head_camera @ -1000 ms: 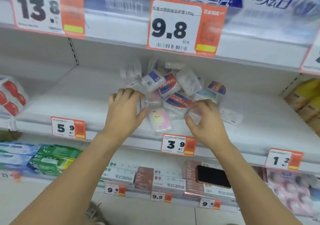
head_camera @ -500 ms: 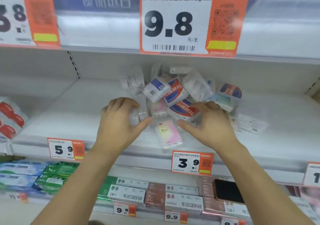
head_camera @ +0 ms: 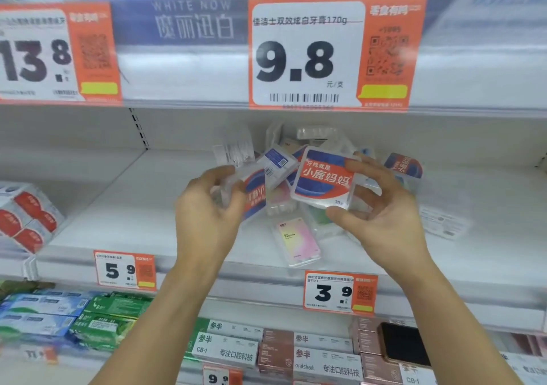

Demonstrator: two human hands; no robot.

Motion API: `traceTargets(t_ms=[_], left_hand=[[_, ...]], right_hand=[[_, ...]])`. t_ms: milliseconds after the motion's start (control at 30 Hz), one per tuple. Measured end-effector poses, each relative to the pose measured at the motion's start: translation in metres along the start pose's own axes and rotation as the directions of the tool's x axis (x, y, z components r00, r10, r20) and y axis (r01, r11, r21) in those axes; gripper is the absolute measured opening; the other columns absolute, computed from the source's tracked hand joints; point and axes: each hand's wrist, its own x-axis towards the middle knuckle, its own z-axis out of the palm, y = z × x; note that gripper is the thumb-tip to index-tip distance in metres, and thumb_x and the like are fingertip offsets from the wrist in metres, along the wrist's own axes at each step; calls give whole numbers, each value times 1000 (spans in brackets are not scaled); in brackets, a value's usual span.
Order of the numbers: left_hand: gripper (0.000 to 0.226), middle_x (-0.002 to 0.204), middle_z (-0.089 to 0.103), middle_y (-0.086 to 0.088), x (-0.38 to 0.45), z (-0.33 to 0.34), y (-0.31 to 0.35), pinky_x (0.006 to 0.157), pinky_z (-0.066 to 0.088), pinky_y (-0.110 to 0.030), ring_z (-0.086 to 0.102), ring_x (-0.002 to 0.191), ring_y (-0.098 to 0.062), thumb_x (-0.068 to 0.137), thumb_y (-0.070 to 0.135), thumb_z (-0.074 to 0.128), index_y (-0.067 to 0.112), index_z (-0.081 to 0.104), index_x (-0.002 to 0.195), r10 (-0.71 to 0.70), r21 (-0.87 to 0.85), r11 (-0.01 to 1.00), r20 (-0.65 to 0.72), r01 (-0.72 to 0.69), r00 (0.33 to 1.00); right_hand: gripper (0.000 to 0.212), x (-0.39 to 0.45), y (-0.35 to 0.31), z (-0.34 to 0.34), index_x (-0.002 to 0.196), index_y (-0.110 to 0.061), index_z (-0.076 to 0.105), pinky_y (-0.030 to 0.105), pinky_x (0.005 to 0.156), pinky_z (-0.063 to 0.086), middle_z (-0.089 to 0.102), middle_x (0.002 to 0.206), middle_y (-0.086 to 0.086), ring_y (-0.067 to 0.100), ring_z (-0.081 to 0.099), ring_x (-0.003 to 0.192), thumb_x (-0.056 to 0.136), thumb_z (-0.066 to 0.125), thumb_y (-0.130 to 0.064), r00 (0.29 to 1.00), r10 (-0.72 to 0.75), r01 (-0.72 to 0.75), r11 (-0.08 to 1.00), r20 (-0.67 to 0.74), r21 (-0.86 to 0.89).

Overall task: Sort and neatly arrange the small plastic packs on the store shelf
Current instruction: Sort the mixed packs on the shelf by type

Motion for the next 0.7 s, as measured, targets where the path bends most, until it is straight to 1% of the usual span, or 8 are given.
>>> traceTargets(t_ms=[67,167,267,333,433,500,567,700], left_hand=[[16,88,71,11,1,-5,6,68,52,-15,65,74,1,91,19,64,19,69,106,-107,-245,963,22,109,994],[14,89,75,6,-2,-6,11,66,56,-17,69,76,-1,93,23,61,17,69,103,-184,-444,874,79,199,980],[15,90,75,0,-7,-1,13,56,55,-20,70,76,-7,93,21,61,14,68,105,-227,-511,817,143,269,963],[13,92,73,0,-10,5,16,54,56,-24,70,75,-7,92,17,62,15,66,104,-227,-533,799,159,277,961],[18,94,70,0,-17,15,23,55,59,-30,69,72,-3,90,12,65,8,64,107,-224,-554,777,201,299,954],[23,97,67,-3,-23,26,24,60,62,-40,70,79,-12,87,11,70,8,62,108,-227,-564,760,237,324,945],[29,101,67,-6,-30,41,28,66,61,-51,69,91,-27,80,19,76,16,63,106,-219,-548,769,256,328,941],[25,98,69,3,-48,77,47,69,61,-47,69,93,-25,83,20,73,23,63,107,-169,-521,782,349,341,922]], right_hand=[[71,-1,-2,-5,127,-28,59,24,82,57,60,133,-17,10,66,114,69,84,5,999,28,-30,998,32,48],[78,-2,-6,-9,134,-25,54,17,87,53,58,136,-16,8,62,120,65,88,-8,997,39,-44,996,61,83],[84,-4,-11,-12,136,-25,52,22,86,55,57,138,-12,13,63,119,62,90,-10,995,55,-64,992,89,106],[84,-7,-14,-12,135,-28,51,28,82,58,59,132,-19,14,66,114,61,87,-9,992,77,-86,992,101,88],[87,-12,-16,-13,133,-35,49,30,82,59,60,126,-16,13,67,110,57,89,-25,990,109,-111,994,89,9],[92,-15,-20,-16,127,-37,51,24,78,58,61,120,-11,9,70,103,46,94,-40,989,144,-144,990,20,-6],[89,-17,-24,-25,120,-34,54,19,75,58,61,120,-7,3,70,96,43,97,-43,985,133,-140,988,-108,-63],[64,-19,-26,-72,109,-38,56,16,70,58,57,125,0,-2,68,88,56,93,-37,914,6,-152,932,-405,-329]])
